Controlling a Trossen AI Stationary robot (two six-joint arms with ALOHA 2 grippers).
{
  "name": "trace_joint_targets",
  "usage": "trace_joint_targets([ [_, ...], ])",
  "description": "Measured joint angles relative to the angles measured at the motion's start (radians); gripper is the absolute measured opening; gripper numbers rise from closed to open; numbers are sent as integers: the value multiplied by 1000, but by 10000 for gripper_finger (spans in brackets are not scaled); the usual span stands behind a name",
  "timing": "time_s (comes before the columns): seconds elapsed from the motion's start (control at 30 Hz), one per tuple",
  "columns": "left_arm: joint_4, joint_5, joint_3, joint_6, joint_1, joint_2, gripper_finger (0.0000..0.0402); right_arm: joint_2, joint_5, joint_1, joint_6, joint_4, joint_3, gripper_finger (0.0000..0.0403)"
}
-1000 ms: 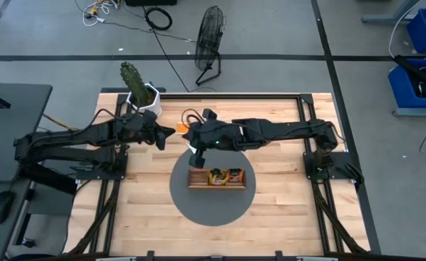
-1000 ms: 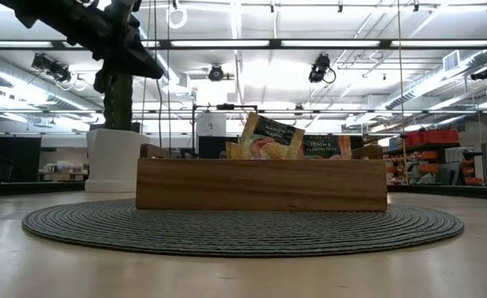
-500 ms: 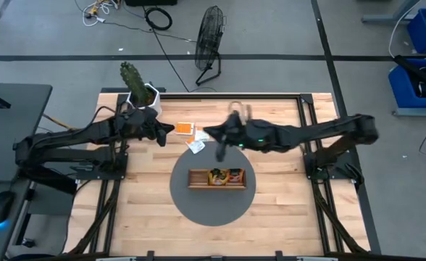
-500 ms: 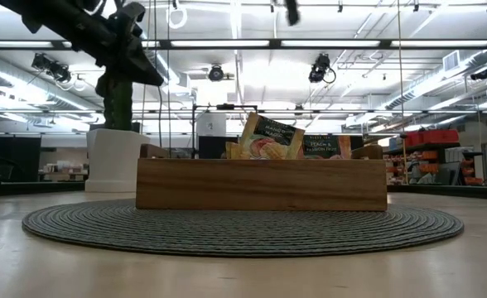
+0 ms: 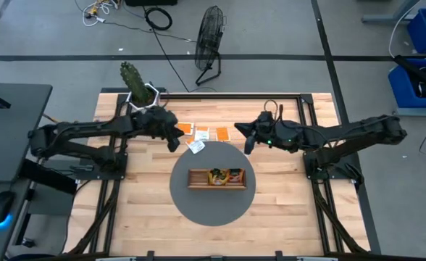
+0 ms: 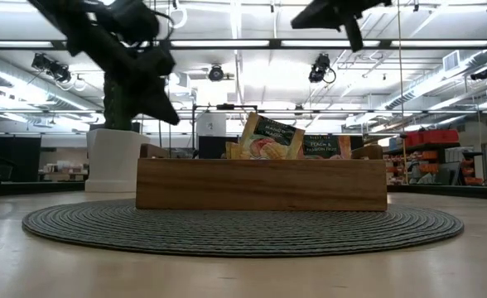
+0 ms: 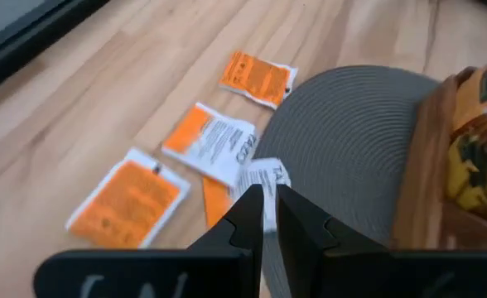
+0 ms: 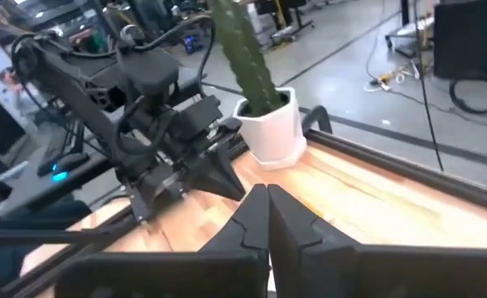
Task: Pick & Place Tea
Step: Put the white orange tea bag into the left section of the wooden organizer
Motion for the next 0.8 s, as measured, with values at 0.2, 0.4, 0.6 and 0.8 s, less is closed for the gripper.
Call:
trace_joint_targets([
  [0.2, -7, 54, 144, 236, 25, 184, 58, -47, -1, 1, 62, -7, -64, 0],
  [0.4, -17, 62, 255, 421, 39, 343, 132, -50, -7, 1, 107, -43, -77, 0],
  [0.6, -80, 13, 292, 599, 19, 438, 192, -50, -25, 1, 131, -99, -77, 0],
  [0.8, -72, -26, 293, 650, -2, 512, 215, -50, -31, 1, 131, -138, -77, 5],
])
